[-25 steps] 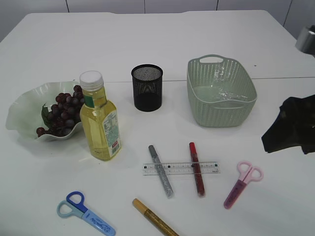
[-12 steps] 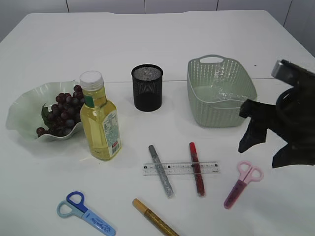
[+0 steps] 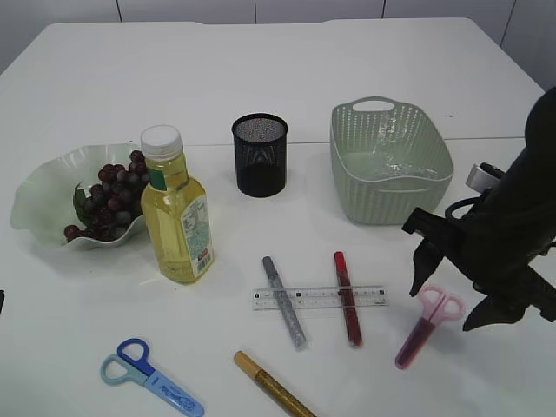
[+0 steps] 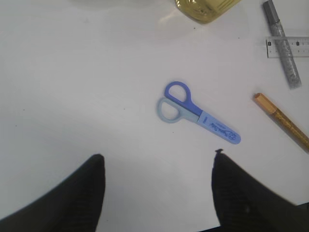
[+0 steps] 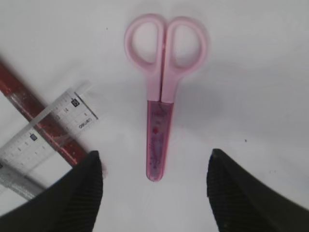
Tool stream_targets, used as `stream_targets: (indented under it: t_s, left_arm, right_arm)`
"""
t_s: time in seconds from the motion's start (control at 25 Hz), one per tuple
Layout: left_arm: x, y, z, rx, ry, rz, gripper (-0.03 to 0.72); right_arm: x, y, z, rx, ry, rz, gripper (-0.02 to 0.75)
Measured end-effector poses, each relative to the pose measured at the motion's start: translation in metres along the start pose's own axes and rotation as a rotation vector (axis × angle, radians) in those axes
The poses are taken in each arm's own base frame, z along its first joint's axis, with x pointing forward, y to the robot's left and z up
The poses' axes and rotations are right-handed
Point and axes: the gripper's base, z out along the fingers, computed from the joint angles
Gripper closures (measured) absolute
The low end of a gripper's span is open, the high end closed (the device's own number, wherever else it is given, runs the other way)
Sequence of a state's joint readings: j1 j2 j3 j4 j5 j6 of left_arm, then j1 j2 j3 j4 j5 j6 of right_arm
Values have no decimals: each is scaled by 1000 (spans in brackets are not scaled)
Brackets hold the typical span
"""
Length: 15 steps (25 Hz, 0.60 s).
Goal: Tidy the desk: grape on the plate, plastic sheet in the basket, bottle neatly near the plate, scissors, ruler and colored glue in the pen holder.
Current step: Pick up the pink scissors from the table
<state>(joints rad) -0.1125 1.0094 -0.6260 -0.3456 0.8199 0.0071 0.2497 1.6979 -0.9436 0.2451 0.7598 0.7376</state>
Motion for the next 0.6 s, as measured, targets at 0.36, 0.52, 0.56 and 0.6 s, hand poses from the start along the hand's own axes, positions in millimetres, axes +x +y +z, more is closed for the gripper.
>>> stream_targets:
  t_s: [0.36,0.52,0.56,0.6]
  left_arm:
    - [0,0,0,1,-2,-1,191]
    - [-1,0,0,1,-6,-1,192]
    - [-1,0,0,1,-8,-1,192]
    - [-1,0,0,1,-10,-1,192]
  right_arm:
    - [-12,5,30,66,37,15,241]
    - [-14,6,36,72,40,21,242]
    - [-15,7,36,71,36,23,242]
    - [-15,7,37,70,29,23,242]
